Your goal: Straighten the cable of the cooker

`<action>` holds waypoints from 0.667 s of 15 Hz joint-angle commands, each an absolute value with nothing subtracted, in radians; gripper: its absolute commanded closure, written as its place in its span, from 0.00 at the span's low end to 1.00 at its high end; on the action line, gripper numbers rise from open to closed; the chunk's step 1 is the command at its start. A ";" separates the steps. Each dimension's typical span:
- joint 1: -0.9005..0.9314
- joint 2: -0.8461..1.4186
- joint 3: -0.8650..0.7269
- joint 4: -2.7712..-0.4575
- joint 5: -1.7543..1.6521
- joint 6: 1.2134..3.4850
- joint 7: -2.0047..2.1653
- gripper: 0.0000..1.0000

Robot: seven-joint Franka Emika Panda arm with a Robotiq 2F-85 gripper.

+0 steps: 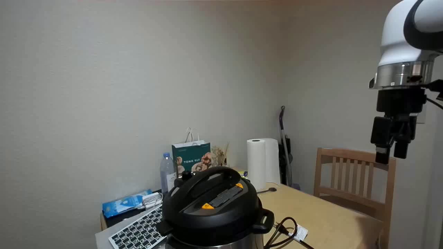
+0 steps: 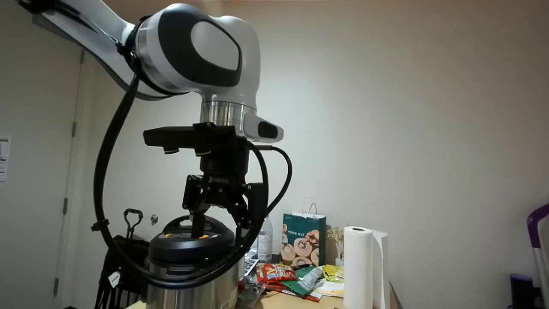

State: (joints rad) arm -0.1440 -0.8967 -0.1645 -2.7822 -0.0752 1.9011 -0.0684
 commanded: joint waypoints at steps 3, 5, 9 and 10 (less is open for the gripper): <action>-0.149 -0.896 -0.160 -2.780 -0.071 1.899 -0.072 0.00; -0.149 -0.896 -0.160 -2.780 -0.071 1.899 -0.072 0.00; -0.155 -0.819 -0.160 -2.768 -0.078 1.983 -0.050 0.00; -0.159 -0.786 -0.161 -2.767 -0.081 2.042 -0.041 0.00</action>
